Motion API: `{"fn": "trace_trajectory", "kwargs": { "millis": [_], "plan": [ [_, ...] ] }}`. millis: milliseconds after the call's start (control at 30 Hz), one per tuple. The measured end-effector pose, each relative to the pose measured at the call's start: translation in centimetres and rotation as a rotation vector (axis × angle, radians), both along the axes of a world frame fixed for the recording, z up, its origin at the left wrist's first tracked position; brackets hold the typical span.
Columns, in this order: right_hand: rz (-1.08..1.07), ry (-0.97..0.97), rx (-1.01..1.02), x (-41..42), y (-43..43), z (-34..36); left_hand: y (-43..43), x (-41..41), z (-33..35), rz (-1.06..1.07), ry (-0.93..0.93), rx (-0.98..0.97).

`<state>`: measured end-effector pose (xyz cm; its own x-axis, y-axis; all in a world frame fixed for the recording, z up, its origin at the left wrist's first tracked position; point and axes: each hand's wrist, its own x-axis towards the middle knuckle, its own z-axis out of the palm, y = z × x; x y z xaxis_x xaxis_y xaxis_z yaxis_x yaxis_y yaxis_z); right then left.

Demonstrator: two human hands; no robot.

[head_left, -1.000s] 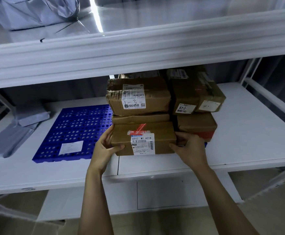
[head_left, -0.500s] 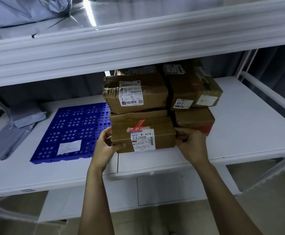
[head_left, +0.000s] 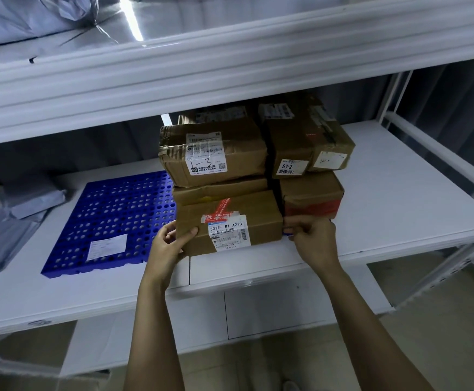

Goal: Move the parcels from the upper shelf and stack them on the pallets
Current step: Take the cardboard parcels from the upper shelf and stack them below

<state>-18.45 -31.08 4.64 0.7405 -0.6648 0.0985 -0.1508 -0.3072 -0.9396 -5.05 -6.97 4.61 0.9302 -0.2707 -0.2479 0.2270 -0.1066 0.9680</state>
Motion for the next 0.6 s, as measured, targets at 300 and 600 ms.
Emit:
{"fn": "trace_trajectory", "kwargs": {
  "millis": [300,600],
  "plan": [
    [-0.001,-0.210,-0.035,-0.4,2.0,2.0,2.5,-0.6,2.9,0.043,-0.083,0.004],
    [-0.010,-0.579,-0.113,1.0,4.8,5.0,1.8,-1.3,9.6,0.127,-0.248,0.007]
  ]
}}
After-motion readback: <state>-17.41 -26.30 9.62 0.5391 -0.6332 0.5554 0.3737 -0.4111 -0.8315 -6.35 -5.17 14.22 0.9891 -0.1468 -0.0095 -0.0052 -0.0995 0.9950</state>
